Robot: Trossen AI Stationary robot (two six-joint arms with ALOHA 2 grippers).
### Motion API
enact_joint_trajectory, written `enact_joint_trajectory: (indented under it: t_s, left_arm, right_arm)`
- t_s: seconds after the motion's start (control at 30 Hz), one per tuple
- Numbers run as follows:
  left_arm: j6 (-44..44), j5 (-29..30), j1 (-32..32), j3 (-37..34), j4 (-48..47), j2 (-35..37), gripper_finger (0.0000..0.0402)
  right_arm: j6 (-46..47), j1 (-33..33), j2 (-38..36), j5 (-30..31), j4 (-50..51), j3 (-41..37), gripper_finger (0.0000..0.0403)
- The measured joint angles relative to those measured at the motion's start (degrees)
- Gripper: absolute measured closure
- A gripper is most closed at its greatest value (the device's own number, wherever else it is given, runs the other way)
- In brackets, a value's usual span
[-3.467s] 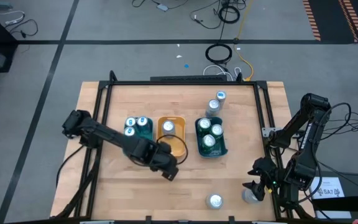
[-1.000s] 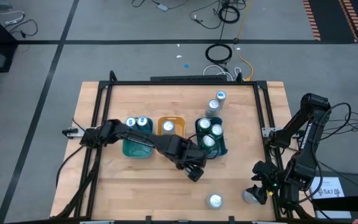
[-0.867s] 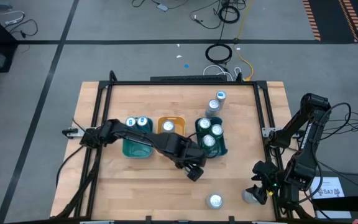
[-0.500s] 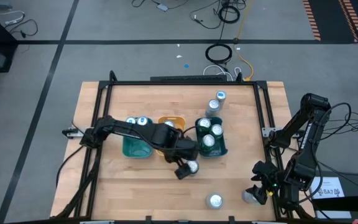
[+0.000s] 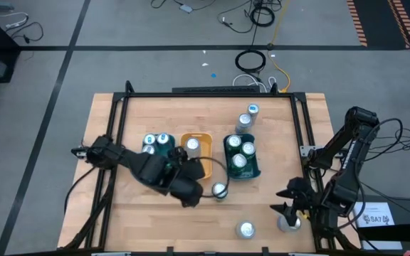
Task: Sort soda cans
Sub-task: Put the blue-white soda can into the yellow bin
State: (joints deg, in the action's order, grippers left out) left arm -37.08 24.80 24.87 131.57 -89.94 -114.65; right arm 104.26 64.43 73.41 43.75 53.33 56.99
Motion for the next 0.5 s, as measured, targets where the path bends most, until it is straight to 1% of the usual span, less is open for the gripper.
enact_joint_trajectory:
  t_s: [0.1,0.2,0.27,0.37,0.5]
  left_arm:
    - [0.3,1.9,1.0,-5.6,0.8,2.6,0.0006]
    - [2.1,2.1,1.1,-15.3,7.6,7.1,0.0006]
    - [3.6,2.0,1.0,-24.0,14.8,11.2,0.0006]
    - [4.9,-0.3,-0.2,-37.8,25.8,19.1,0.0006]
    - [5.0,-2.5,-2.2,-55.8,38.3,32.0,0.0006]
  right_arm:
    - [0.5,-1.6,0.0,0.3,-0.4,0.0,0.0101]
    - [-1.3,-3.9,0.0,3.3,-0.4,0.0,0.0101]
    - [-2.8,-5.9,0.0,6.2,-0.3,0.0,0.0101]
    - [-6.1,-9.7,0.0,9.3,0.2,0.0,0.0101]
    - [-14.8,-16.1,-0.6,10.6,0.5,0.0,0.0101]
